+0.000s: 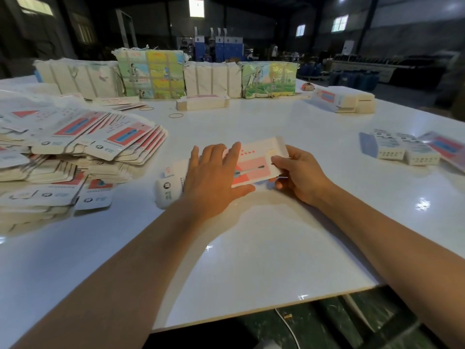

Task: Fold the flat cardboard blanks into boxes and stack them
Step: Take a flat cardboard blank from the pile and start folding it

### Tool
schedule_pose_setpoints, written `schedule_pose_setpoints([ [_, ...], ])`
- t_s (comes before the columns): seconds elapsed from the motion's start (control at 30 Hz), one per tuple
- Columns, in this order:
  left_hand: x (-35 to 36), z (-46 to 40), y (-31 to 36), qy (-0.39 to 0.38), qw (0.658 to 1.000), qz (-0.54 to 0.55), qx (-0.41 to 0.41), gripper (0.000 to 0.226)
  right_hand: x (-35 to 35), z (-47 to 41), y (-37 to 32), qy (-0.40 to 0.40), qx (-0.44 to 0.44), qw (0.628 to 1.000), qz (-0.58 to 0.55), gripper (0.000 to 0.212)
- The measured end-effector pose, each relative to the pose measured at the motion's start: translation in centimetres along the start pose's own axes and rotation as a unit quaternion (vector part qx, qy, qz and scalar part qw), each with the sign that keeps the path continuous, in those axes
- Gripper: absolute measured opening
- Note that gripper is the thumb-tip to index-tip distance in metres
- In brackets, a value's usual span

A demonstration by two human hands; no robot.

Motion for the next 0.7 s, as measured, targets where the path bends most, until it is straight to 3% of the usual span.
schedule_pose_setpoints([
  [0.1,-0.2,-0.3,-0.3,0.011,1.0,0.003,-0.008,0.093,-0.6,1.2,-2.0,0.113,-0.146,0.965,0.186,0.043],
  [0.2,-0.4,-0.7,-0.8,0.022,0.999,0.009,-0.04,0.09,0.3,2.6,-3.1,0.147,-0.243,0.923,0.259,0.03],
  [0.33,-0.8,-0.8,-1.3,0.033,0.998,0.026,-0.056,0.078,0.8,2.6,-2.9,0.117,-0.232,0.935,0.241,0.034],
  [0.4,-1.2,-0.8,-1.7,0.045,0.996,0.04,-0.065,0.073,0.1,2.8,-3.3,0.144,-0.241,0.934,0.221,0.038],
  [0.53,-1.4,-1.0,-1.7,0.041,0.995,0.037,-0.08,0.071,-0.3,3.0,-3.4,0.202,-0.239,0.922,0.227,0.023],
  [0.7,-1.4,-0.9,-1.3,0.042,0.994,0.055,-0.084,0.072,1.2,3.0,-2.9,0.135,-0.226,0.948,0.178,0.031],
])
Point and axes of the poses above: each hand's wrist, its own z-axis away from the middle knuckle, its own x-axis out of the palm, y = z × x, the point moved 8 cm from there along -z, towards the middle knuckle, and after that the axes turned 11 degrees about x, right-handed, at the moved point
